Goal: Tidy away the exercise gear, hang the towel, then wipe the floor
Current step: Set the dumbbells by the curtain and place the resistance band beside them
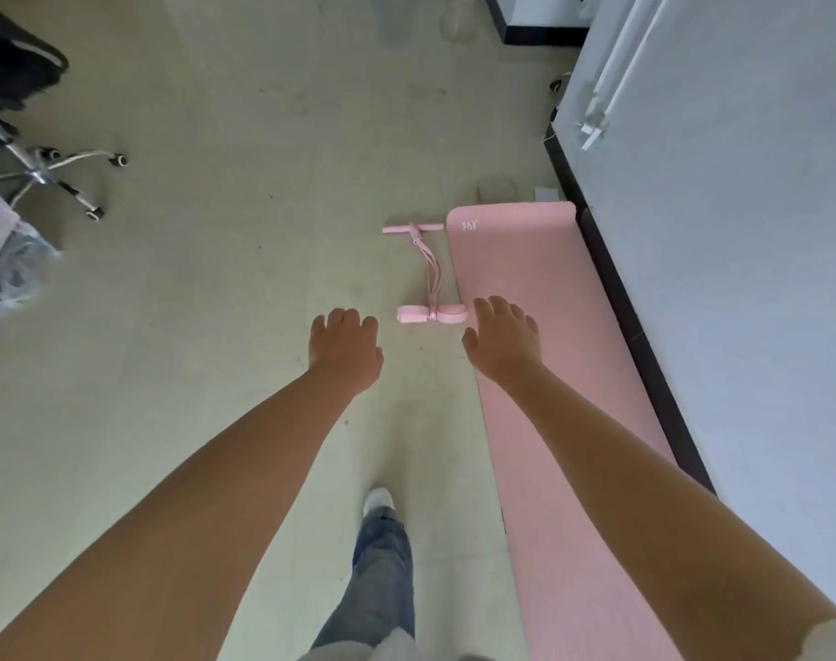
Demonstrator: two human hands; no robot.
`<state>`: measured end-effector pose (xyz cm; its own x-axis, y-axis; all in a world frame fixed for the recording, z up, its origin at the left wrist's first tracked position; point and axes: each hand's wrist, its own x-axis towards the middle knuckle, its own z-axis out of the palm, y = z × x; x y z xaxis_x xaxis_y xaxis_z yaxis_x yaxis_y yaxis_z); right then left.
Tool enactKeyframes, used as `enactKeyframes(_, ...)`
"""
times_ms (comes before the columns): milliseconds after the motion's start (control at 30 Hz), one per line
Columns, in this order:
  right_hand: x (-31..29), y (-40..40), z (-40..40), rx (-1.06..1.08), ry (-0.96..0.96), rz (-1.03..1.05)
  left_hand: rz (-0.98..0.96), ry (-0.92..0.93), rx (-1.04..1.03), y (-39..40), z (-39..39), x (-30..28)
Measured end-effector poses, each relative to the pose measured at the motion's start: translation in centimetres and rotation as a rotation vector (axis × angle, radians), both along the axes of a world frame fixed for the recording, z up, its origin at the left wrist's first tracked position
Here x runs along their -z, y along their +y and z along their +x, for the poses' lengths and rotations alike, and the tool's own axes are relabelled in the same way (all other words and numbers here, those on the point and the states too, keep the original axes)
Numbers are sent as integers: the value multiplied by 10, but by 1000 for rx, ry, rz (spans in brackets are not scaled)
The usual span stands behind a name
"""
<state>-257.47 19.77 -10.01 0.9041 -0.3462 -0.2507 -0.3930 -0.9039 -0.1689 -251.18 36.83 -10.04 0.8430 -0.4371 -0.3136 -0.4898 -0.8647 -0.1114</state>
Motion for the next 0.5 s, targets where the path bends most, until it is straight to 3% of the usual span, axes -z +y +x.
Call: enactKeyframes(500,45,-171,330,166,139,95,88,69,106,-163,372,23)
